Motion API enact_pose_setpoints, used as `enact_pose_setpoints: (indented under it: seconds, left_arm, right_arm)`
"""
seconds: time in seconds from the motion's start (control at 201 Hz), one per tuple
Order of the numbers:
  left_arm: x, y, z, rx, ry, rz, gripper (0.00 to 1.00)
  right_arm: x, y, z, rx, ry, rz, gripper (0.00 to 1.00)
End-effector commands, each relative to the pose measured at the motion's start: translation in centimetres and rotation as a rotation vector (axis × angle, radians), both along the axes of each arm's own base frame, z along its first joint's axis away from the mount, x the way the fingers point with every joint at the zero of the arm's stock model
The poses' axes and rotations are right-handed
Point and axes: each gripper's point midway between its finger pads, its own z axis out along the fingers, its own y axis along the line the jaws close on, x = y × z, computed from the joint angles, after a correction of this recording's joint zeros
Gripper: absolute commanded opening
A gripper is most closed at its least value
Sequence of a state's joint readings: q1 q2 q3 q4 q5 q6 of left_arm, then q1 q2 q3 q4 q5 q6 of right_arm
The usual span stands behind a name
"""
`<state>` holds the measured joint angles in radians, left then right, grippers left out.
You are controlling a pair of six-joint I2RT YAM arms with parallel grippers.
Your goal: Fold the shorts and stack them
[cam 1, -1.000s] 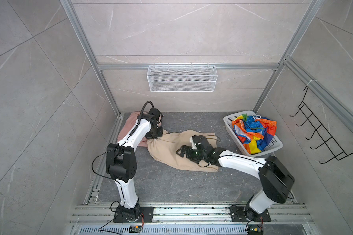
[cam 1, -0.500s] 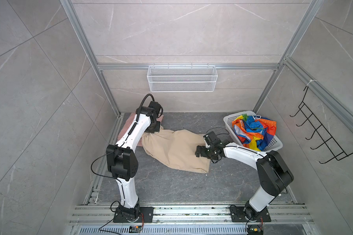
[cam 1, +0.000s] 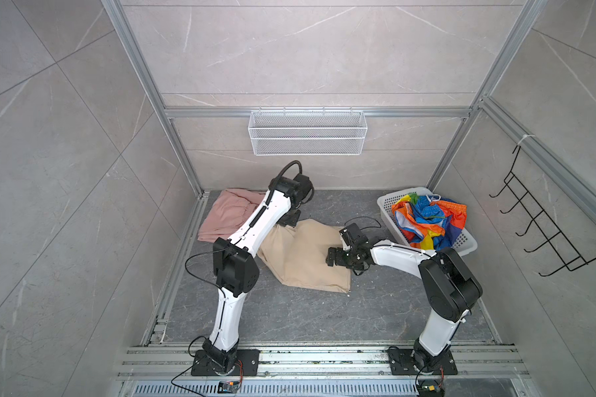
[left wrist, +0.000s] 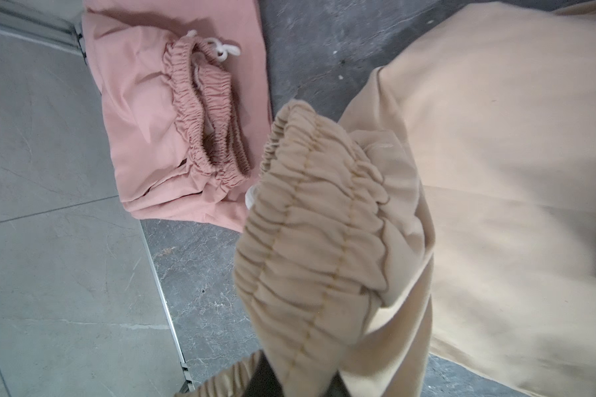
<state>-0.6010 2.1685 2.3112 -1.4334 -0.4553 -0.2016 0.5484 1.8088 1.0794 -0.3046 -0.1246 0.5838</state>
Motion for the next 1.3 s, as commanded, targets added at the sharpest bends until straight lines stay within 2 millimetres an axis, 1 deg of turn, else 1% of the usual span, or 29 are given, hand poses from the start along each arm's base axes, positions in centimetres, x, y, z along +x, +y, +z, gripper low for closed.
enact_pose_setpoints:
  seconds: [0.0, 0.115, 0.149, 0.159, 0.189, 0.289, 0.413, 0.483, 0.598, 0.613, 0.623, 0.687, 0.707, 0.762, 0.852, 0.882, 0.921, 0.931, 0.976, 1.011, 1.016, 1.026, 1.036, 1.061, 1.081, 1.091, 1.16, 1.2, 1.295]
  left_arm:
    - [-1.9, -2.5, 0.0, 0.007, 0.054, -0.023, 0.0]
    - [-2.6, -6.1, -2.1, -0.125, 0.138, -0.036, 0.04]
    - [-2.8, -7.0, -2.0, -0.169, 0.147, -0.037, 0.04]
    - [-2.7, -7.4, -3.1, -0.169, 0.169, -0.036, 0.05]
    - [-2.7, -8.2, -3.7, -0.199, 0.189, -0.035, 0.06]
    - [-2.9, -10.8, -4.4, -0.323, 0.231, -0.038, 0.12]
    - [-2.9, -13.6, -4.8, -0.469, 0.264, -0.037, 0.22]
    - [-2.8, -14.9, -4.4, -0.556, 0.282, -0.037, 0.25]
    - [-2.4, -17.0, -2.7, -0.714, 0.281, -0.041, 0.28]
    - [-2.3, -17.1, -1.3, -0.748, 0.259, -0.047, 0.29]
    - [-2.3, -17.2, -0.8, -0.766, 0.256, -0.05, 0.29]
    - [-1.9, -18.1, 1.5, -0.875, 0.225, -0.062, 0.31]
    - [-1.7, -18.2, 2.2, -0.897, 0.21, -0.066, 0.34]
    - [-1.2, -17.7, 4.4, -0.908, 0.132, -0.075, 0.47]
    - [-0.9, -16.4, 7.9, -0.9, 0.004, -0.133, 0.5]
    - [-0.9, -15.5, 9.5, -0.905, -0.045, -0.139, 0.5]
    - [-0.6, -14.2, 10.4, -0.902, -0.097, -0.141, 0.51]
    - [-0.7, -13.8, 11.3, -0.91, -0.121, -0.144, 0.52]
    - [-0.4, -11.8, 12.0, -0.909, -0.187, -0.125, 0.57]
    - [0.0, -10.3, 12.1, -0.92, -0.227, -0.105, 0.65]
    - [0.1, -10.2, 12.7, -0.931, -0.243, -0.106, 0.66]
    - [0.1, -9.6, 12.0, -0.928, -0.238, -0.093, 0.7]
    - [0.2, -9.3, 12.8, -0.95, -0.261, -0.09, 0.73]
    - [0.3, -8.2, 12.2, -0.976, -0.264, -0.062, 0.84]
    - [0.4, -7.4, 11.8, -1.005, -0.264, -0.037, 0.96]
    - [0.6, -7.0, 11.6, -1.024, -0.263, -0.019, 0.99]
    - [0.8, -4.9, 9.8, -1.21, -0.192, 0.063, 0.99]
    - [0.9, -3.8, 8.2, -1.286, -0.146, 0.12, 0.99]
    - [0.3, -2.2, 4.4, -1.285, -0.085, 0.211, 0.99]
  right_arm:
    - [-1.0, 0.4, -1.9, 0.026, 0.065, 0.001, 0.99]
    - [-1.3, 1.1, -1.9, 0.081, 0.069, 0.007, 0.99]
    - [-1.4, 1.3, -1.8, 0.095, 0.069, 0.008, 0.99]
    - [-1.5, 1.3, -1.8, 0.098, 0.069, 0.007, 0.99]
    - [-1.5, 1.4, -1.7, 0.11, 0.066, 0.007, 0.99]
    - [-2.0, 1.4, -1.4, 0.138, 0.059, 0.001, 0.99]
    - [-2.5, 1.4, -0.3, 0.186, 0.033, -0.012, 0.99]
    - [-2.9, 1.3, 0.4, 0.204, 0.022, -0.011, 0.99]
    - [-3.6, 0.3, 1.9, 0.212, -0.003, -0.019, 0.99]
    - [-3.7, 0.1, 2.1, 0.214, -0.007, -0.02, 0.99]
    - [-3.7, -0.1, 2.4, 0.215, -0.012, -0.024, 0.99]
    - [-3.9, -0.9, 3.6, 0.222, -0.031, -0.033, 0.99]
    - [-3.9, -1.2, 4.0, 0.224, -0.038, -0.038, 0.99]
    - [-4.0, -1.8, 5.2, 0.224, -0.057, -0.042, 0.99]
    - [-4.1, -2.7, 7.4, 0.208, -0.095, -0.043, 0.99]
    - [-4.0, -2.9, 8.0, 0.204, -0.108, -0.045, 0.99]
    - [-4.0, -3.1, 8.9, 0.197, -0.123, -0.048, 0.99]
    - [-4.0, -3.2, 9.1, 0.195, -0.127, -0.048, 0.99]
    - [-3.8, -3.4, 9.7, 0.181, -0.139, -0.057, 0.99]
    - [-3.6, -3.7, 10.1, 0.166, -0.144, -0.065, 0.99]
    - [-3.6, -3.7, 10.2, 0.164, -0.146, -0.066, 0.99]
    - [-3.5, -3.7, 10.4, 0.163, -0.149, -0.068, 0.99]
    - [-3.4, -3.7, 10.5, 0.16, -0.15, -0.069, 0.99]
    - [-3.2, -3.7, 10.8, 0.157, -0.157, -0.074, 0.99]
    - [-3.0, -3.6, 11.0, 0.156, -0.159, -0.078, 0.99]
    - [-2.9, -3.5, 11.1, 0.154, -0.161, -0.079, 0.99]
    - [-2.1, -2.5, 11.7, 0.15, -0.167, -0.073, 0.99]
    - [-1.6, -1.6, 11.8, 0.14, -0.163, -0.065, 0.99]
    - [-0.7, 1.5, 11.6, 0.107, -0.152, -0.017, 0.99]
